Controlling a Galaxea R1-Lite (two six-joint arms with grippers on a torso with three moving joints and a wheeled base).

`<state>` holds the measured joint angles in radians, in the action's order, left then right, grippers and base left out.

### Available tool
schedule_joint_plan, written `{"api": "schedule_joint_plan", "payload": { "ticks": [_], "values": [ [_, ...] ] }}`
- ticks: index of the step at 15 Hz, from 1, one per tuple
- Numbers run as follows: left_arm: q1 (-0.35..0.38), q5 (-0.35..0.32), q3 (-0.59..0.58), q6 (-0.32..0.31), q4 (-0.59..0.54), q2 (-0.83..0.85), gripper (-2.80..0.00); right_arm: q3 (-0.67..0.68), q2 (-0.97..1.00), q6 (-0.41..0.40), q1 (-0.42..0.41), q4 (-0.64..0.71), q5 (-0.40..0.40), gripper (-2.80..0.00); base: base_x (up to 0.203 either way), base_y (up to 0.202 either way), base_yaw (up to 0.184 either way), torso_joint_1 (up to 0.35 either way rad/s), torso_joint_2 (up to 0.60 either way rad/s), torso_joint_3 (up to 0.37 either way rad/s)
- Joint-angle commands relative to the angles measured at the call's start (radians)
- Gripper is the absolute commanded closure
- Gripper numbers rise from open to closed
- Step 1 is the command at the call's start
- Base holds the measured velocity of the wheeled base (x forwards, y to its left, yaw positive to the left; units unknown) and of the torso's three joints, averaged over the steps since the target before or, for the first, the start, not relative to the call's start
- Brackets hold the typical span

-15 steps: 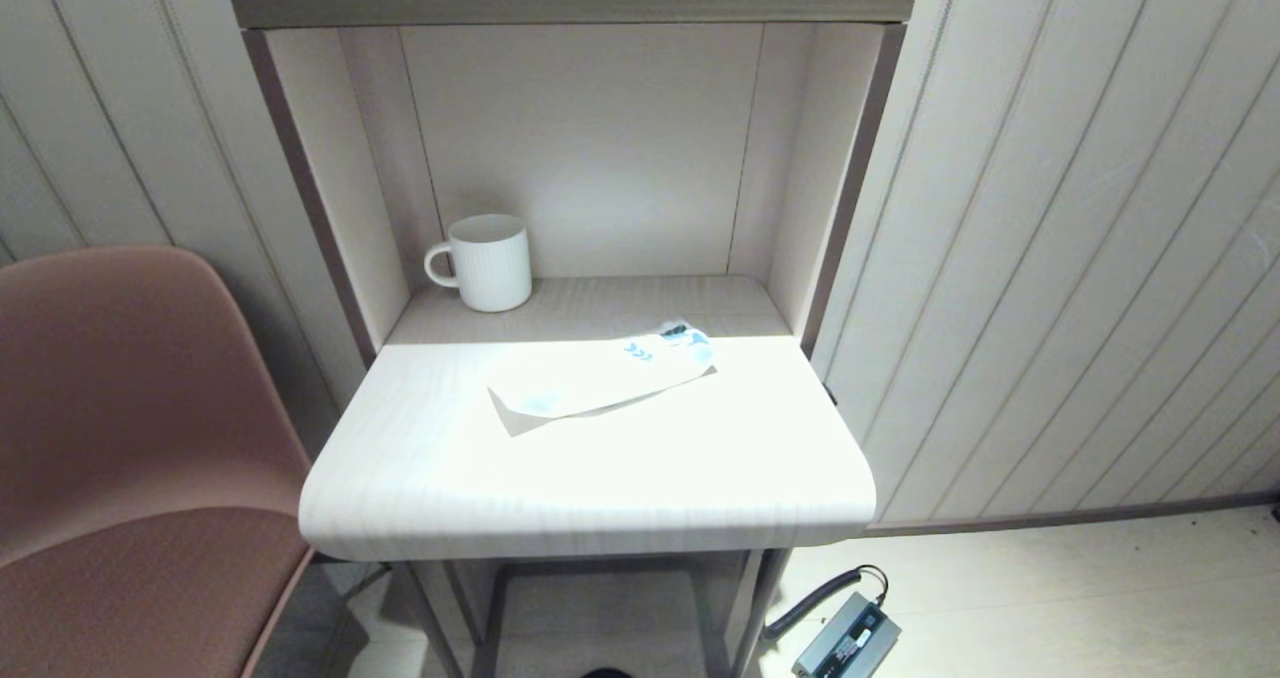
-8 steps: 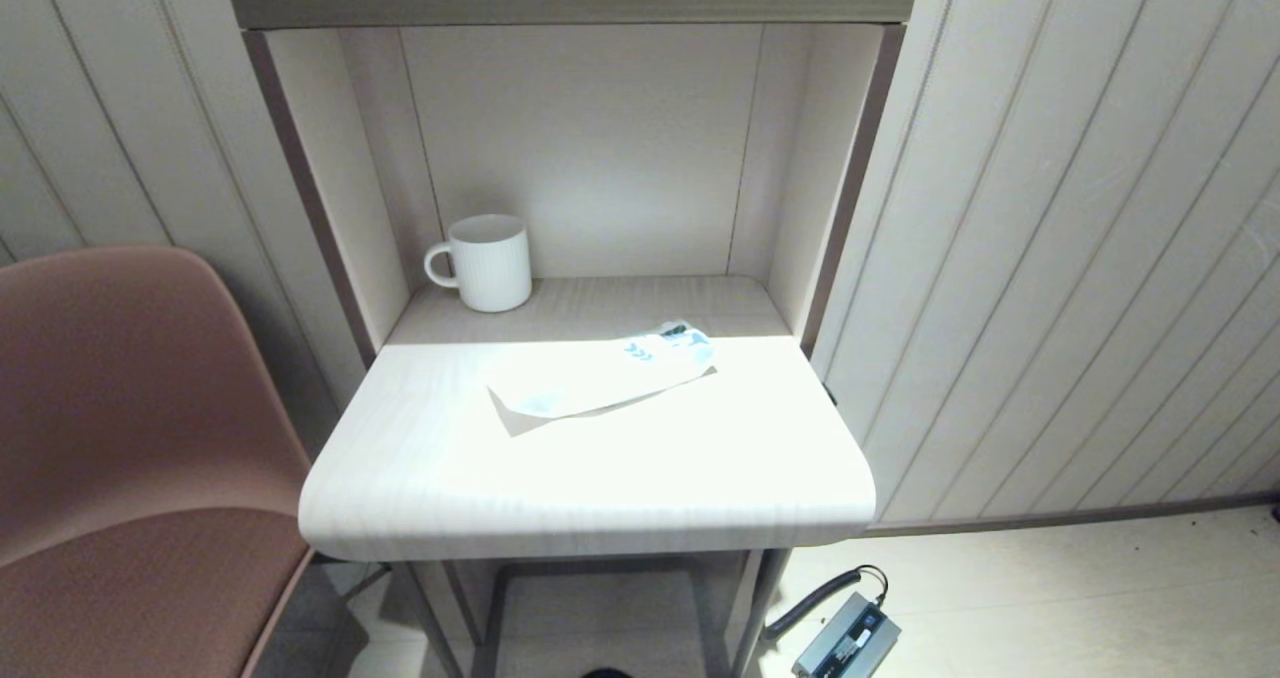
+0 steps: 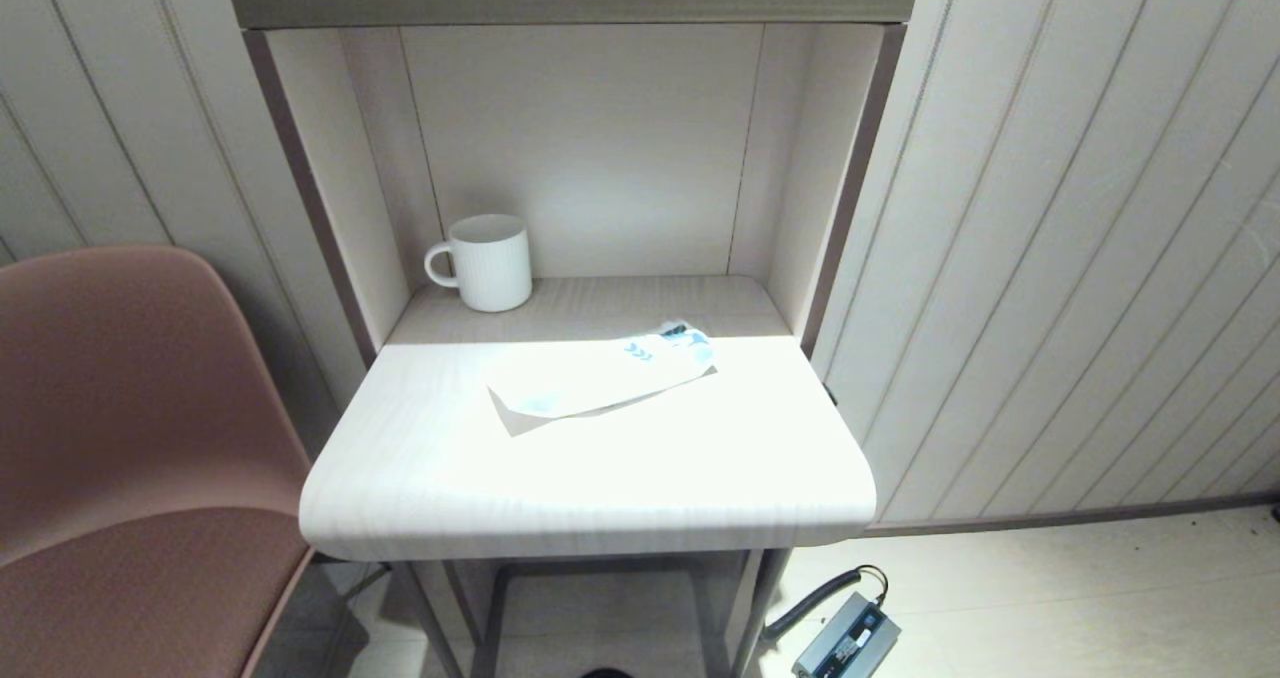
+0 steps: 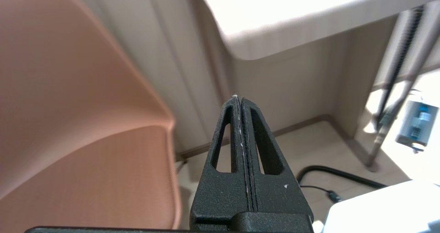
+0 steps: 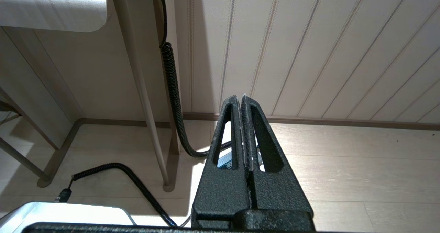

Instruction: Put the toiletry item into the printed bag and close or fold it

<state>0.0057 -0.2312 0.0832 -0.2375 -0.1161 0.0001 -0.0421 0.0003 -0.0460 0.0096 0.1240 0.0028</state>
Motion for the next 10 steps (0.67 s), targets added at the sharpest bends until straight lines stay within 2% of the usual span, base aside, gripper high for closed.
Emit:
{"api": "schedule_joint_plan", "payload": {
  "ticks": [1, 3, 4, 5, 6, 7, 9, 10],
  "values": [
    [0.000, 0.010, -0.002, 0.034, 0.012, 0.000, 0.00, 0.001, 0.000, 0.000, 0.001, 0.003, 0.000, 0.00, 0.000, 0.000, 0.000, 0.000, 0.00, 0.000],
    [0.000, 0.106, -0.007, 0.040, 0.037, 0.001, 0.00, 0.001, 0.000, 0.001, -0.002, 0.002, -0.001, 0.00, 0.000, 0.000, 0.000, 0.000, 0.00, 0.000],
    [0.000, 0.108, -0.008, 0.016, 0.039, 0.001, 0.00, 0.001, 0.000, 0.001, -0.002, 0.002, -0.001, 0.00, 0.000, 0.000, 0.000, 0.000, 0.00, 0.000],
    [0.000, 0.075, -0.007, 0.016, 0.034, 0.001, 0.00, 0.001, 0.000, 0.001, -0.002, 0.002, -0.001, 0.00, 0.000, 0.000, 0.000, 0.000, 0.00, 0.000],
    [0.000, -0.020, -0.005, 0.030, 0.025, 0.000, 0.00, 0.001, 0.000, 0.001, -0.002, 0.002, -0.001, 0.00, 0.000, 0.000, 0.000, 0.000, 0.00, 0.000],
    [0.000, -0.086, -0.002, 0.059, 0.012, 0.000, 0.00, 0.001, 0.000, 0.001, -0.002, 0.002, -0.001, 0.00, 0.000, 0.000, 0.000, 0.000, 0.00, 0.000],
    [0.000, -0.059, -0.003, 0.111, 0.013, 0.001, 0.00, 0.001, 0.000, 0.001, -0.002, 0.002, -0.001, 0.00, 0.000, 0.000, 0.000, 0.000, 0.00, 0.000],
    [0.000, -0.046, -0.001, 0.160, 0.009, 0.001, 0.00, 0.001, 0.000, 0.001, -0.002, 0.003, -0.001, 0.00, 0.000, 0.000, 0.000, 0.000, 0.00, 0.000]
  ]
}}
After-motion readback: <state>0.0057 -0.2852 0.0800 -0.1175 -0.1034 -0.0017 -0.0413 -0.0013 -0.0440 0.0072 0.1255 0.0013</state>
